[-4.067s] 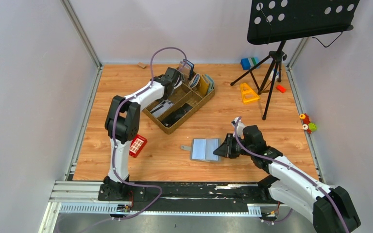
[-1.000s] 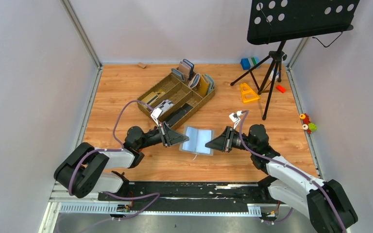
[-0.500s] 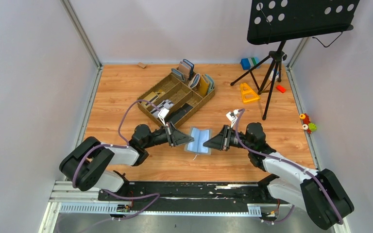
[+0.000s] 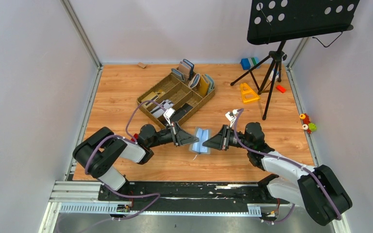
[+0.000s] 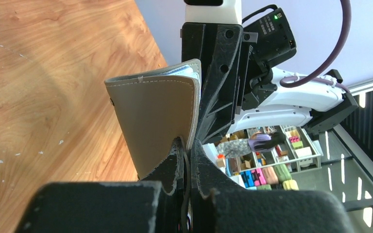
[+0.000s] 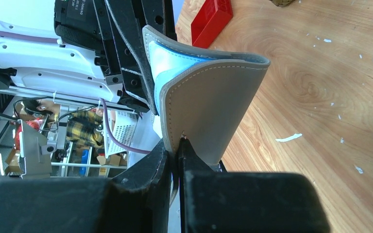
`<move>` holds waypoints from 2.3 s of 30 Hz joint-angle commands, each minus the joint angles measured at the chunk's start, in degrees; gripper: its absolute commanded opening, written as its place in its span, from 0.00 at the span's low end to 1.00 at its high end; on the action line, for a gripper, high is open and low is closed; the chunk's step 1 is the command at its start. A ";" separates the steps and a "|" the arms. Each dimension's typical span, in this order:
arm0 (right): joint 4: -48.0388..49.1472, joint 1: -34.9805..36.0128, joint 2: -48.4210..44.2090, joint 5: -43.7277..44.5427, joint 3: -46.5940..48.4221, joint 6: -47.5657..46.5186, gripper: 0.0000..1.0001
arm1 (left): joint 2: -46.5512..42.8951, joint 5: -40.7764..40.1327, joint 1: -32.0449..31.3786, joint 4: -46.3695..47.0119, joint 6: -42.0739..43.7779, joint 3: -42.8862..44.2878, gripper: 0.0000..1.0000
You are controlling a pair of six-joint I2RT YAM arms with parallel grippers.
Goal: Take the credit cards out of the card holder
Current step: Place the card holder at the center of the board.
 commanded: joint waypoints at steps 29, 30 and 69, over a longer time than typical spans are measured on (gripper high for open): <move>-62.60 2.53 3.80 34.68 26.83 -31.26 0.01 | -12.46 -25.44 -8.22 -66.42 33.60 16.47 0.60; -65.38 2.94 4.60 36.03 28.88 -32.37 0.02 | -13.84 -27.60 -8.22 -68.08 33.83 16.23 0.64; -52.69 7.58 11.28 25.11 29.70 -29.64 0.63 | -49.42 -43.55 1.70 -92.46 39.33 10.39 1.00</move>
